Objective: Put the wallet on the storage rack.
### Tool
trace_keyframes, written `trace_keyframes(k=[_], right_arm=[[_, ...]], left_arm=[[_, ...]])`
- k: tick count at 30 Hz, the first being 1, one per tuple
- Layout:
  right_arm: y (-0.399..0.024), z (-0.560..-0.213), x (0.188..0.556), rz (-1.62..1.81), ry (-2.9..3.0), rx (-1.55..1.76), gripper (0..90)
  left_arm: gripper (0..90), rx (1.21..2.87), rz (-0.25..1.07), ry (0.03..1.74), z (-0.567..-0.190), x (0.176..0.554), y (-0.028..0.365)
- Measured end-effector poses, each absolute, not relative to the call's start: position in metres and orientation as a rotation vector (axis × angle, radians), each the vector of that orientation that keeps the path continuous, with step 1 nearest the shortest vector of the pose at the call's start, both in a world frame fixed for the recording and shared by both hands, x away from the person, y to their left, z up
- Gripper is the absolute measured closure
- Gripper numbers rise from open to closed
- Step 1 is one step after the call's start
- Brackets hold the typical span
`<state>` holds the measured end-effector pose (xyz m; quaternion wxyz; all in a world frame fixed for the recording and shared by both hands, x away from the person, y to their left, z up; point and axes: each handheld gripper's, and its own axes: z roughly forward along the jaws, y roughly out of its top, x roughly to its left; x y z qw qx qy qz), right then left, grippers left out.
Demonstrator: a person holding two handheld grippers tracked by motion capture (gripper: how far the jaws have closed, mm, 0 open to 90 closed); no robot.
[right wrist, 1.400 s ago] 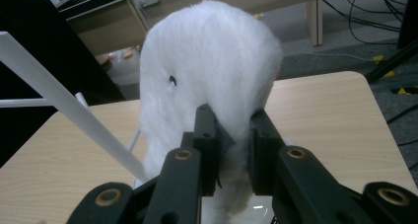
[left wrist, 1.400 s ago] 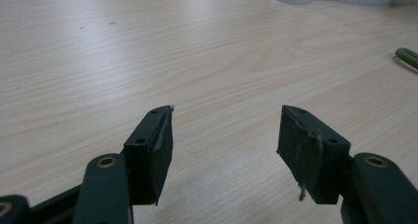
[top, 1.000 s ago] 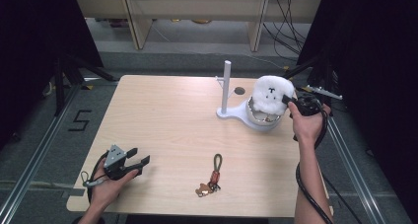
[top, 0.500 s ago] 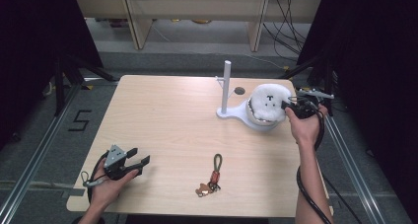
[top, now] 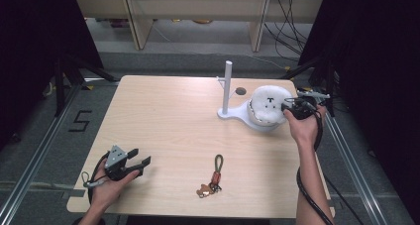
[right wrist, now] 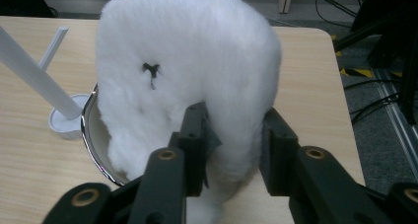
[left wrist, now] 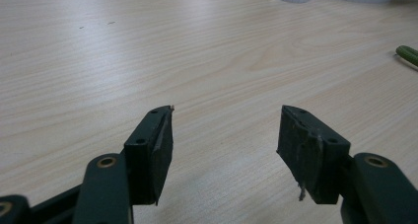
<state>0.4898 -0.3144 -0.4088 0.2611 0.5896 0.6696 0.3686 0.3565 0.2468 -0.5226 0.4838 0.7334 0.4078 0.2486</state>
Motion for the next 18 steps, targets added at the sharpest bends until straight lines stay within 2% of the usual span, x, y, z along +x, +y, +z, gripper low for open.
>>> trace_keyframes(k=[7,18], right_arm=[[-0.313,-0.406,0.486,1.003,1.759,1.663,52.4],[-0.318,-0.399,0.474,1.033,1.706,1.645,41.0]], left_arm=[[37.6,1.788,0.604,0.993,-0.523,0.357,0.247],[37.1,1.781,0.602,1.001,-0.523,0.357,0.248]])
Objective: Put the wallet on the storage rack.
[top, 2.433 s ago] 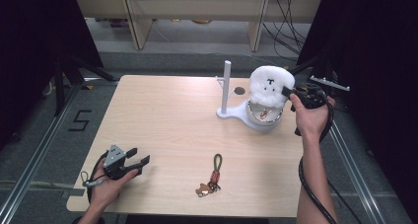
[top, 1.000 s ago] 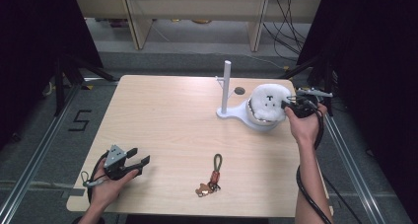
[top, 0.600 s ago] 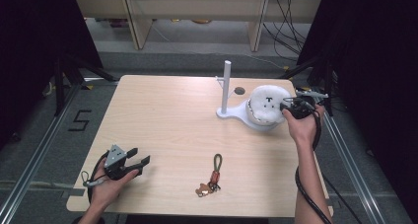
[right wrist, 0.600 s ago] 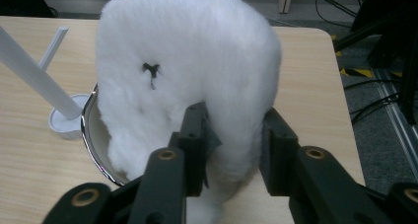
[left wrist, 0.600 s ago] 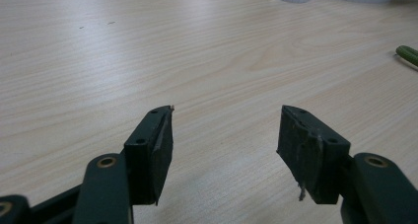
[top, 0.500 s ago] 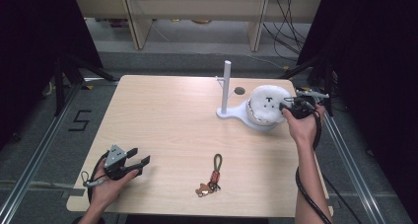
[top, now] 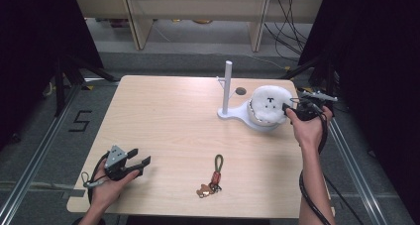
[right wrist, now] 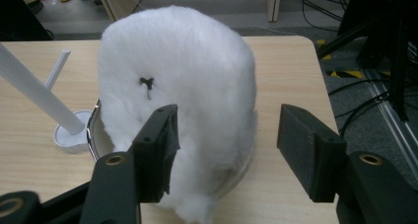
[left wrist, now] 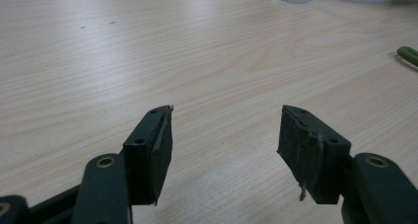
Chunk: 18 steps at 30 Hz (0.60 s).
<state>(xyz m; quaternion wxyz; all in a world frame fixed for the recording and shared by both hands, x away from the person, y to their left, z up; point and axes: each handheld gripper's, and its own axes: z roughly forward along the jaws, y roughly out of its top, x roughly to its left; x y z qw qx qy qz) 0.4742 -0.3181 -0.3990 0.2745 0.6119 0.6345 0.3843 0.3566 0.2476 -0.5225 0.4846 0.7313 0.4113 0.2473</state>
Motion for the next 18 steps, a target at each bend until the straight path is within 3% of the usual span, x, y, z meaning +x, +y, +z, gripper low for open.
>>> trace_keyframes(k=[7,18], right_arm=[[-0.319,-0.403,0.457,1.055,1.734,1.636,40.0],[-0.306,-0.425,0.42,1.115,1.785,1.663,50.6]], left_arm=[[36.8,1.76,0.601,1.012,-0.521,0.356,0.247],[36.7,1.749,0.589,0.981,-0.515,0.354,0.242]])
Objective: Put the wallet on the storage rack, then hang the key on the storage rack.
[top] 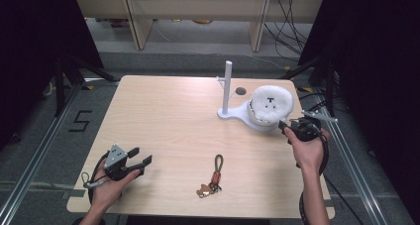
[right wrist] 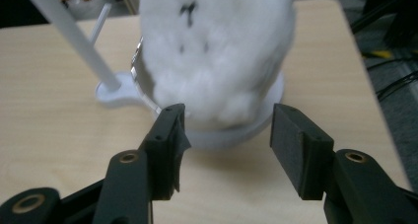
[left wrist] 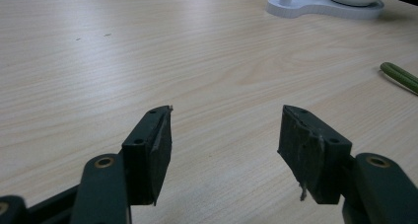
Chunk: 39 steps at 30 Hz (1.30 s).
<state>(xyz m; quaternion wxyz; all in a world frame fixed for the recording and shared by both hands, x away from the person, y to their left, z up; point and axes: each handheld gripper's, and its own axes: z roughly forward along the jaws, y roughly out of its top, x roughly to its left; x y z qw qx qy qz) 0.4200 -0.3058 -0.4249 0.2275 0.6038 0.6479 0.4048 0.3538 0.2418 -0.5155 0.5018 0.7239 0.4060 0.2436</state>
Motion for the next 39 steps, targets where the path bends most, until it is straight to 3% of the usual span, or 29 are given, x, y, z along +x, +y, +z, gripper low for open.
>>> trace_keyframes(k=[5,17,29,39], right_arm=[[-0.292,-0.44,0.407,1.14,1.881,1.673,59.4],[-0.269,-0.455,0.389,0.846,2.072,1.755,58.2],[-0.276,-0.463,0.38,0.787,2.053,1.827,59.0],[-0.272,-0.461,0.38,0.804,2.059,1.82,58.7]], left_arm=[[36.5,1.714,0.539,0.997,-0.509,0.35,0.235],[38.8,1.795,0.464,1.019,-0.476,0.346,0.207],[39.7,1.953,0.331,0.928,-0.445,0.361,0.163],[41.5,2.008,0.252,0.983,-0.438,0.374,0.14]])
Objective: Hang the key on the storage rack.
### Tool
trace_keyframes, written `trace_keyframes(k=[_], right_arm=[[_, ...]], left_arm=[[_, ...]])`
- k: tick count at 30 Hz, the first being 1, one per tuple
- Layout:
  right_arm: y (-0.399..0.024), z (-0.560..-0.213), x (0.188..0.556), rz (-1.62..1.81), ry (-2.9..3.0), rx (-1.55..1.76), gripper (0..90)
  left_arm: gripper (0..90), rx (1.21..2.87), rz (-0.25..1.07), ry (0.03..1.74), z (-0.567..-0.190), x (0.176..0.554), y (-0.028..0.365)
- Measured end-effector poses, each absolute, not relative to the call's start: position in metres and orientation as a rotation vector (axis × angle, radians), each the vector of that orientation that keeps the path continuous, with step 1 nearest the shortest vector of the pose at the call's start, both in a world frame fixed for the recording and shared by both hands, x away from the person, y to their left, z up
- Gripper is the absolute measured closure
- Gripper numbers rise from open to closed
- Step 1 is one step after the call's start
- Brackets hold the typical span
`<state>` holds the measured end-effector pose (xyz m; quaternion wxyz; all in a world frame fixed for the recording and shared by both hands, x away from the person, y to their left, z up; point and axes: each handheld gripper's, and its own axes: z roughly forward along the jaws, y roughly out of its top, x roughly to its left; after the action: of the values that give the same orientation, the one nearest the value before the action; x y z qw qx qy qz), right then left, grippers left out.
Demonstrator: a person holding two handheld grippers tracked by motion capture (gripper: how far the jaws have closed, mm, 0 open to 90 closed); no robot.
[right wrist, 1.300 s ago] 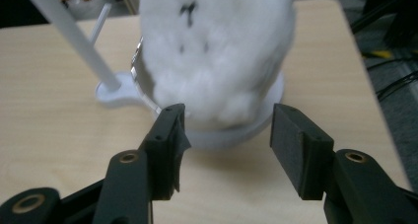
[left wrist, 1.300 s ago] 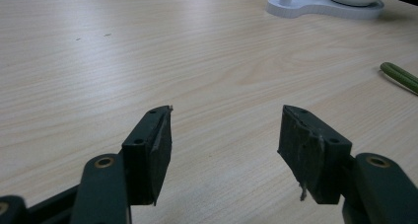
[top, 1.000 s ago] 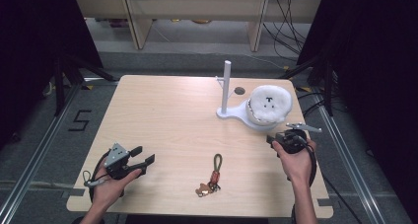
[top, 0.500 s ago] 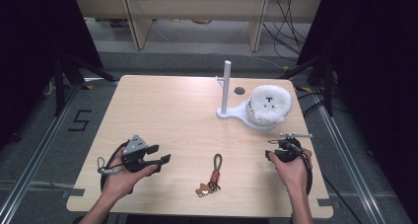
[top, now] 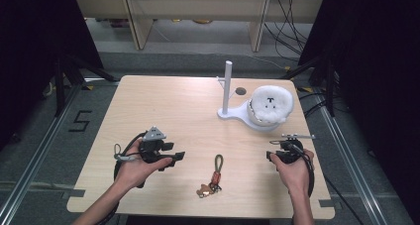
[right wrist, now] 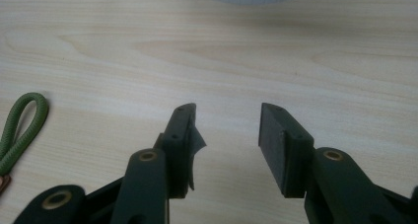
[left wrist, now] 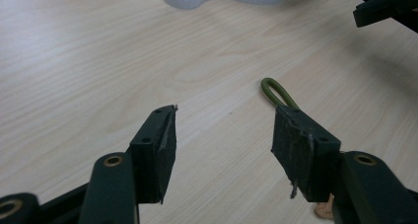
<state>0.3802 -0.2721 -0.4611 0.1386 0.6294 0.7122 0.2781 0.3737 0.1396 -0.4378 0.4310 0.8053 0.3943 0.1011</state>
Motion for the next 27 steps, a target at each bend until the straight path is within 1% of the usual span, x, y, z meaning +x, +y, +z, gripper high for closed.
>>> trace_keyframes(k=[3,11,13,16,21,24,25,26,27], right_arm=[[-0.269,-0.463,0.38,0.839,2.039,1.865,58.7],[-0.271,-0.463,0.38,0.8,2.06,1.861,58.1],[-0.267,-0.46,0.38,0.828,2.014,1.946,58.0],[-0.268,-0.46,0.38,0.828,2.032,1.945,57.5],[-0.269,-0.459,0.38,0.812,2.025,1.939,56.7],[-0.269,-0.459,0.379,0.835,2.028,1.953,56.7],[-0.269,-0.459,0.379,0.836,2.029,1.955,56.6],[-0.269,-0.46,0.379,0.837,2.031,1.951,56.4],[-0.27,-0.46,0.38,0.829,2.026,1.95,56.3]], left_arm=[[41.6,2.054,0.215,0.967,-0.437,0.377,0.128],[41.3,2.156,0.137,0.947,-0.441,0.385,0.102],[41.3,2.175,0.123,0.95,-0.442,0.387,0.096],[41.0,2.214,0.108,0.943,-0.442,0.389,0.09],[40.8,2.326,0.069,0.914,-0.442,0.394,0.081],[40.8,2.322,0.059,0.942,-0.443,0.394,0.074],[40.8,2.35,0.054,0.934,-0.443,0.395,0.073],[40.8,2.332,0.053,0.946,-0.444,0.395,0.07],[40.8,2.358,0.046,0.947,-0.443,0.395,0.068]])
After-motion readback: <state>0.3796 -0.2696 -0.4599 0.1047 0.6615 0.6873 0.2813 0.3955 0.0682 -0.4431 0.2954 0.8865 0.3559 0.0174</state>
